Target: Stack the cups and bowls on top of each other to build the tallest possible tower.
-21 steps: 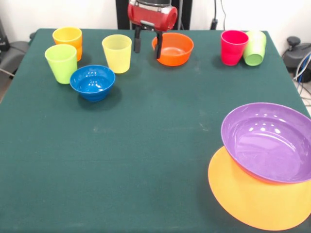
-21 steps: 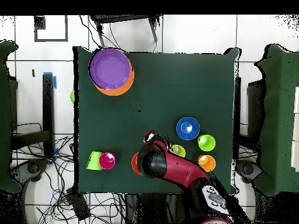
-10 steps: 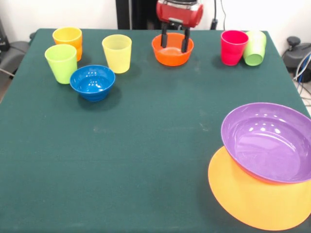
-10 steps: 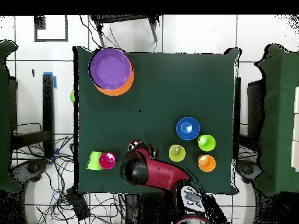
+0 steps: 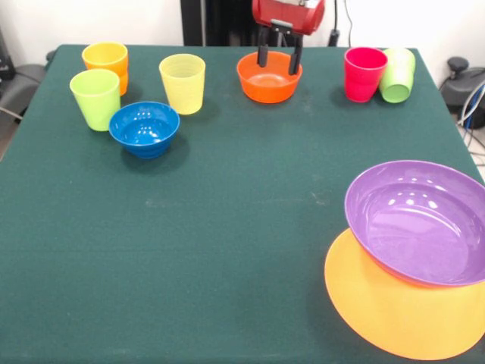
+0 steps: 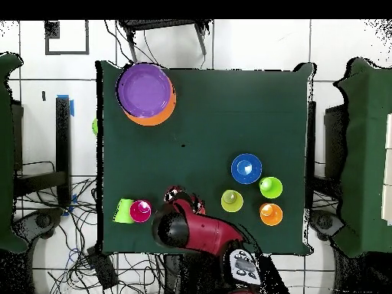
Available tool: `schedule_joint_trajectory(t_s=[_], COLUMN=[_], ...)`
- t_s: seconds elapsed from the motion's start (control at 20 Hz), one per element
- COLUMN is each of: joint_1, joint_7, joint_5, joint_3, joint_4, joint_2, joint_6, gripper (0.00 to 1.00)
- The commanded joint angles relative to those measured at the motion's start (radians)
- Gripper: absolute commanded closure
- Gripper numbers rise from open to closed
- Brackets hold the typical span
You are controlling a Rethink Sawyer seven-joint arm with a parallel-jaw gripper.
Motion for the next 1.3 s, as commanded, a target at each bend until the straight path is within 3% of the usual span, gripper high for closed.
schedule_joint_trajectory(t_s=[0.05,0.25,0.8,1.3], joint_1=[-0.002,-0.021,0.039,0.055], joint_7=[0.183,0.19,0.321,0.368], joint_5=[-0.008,-0.015,0.07,0.117], joint_3=[0.03,0.06,0.062,0.027], joint_4=[0.015,0.012,0.049,0.081], joint_2=[0.084,0.106,0.199,0.223], joint_6=[-0.084,-0.112,-0.276,-0.18], gripper=[0.0,0.0,0.0,0.0])
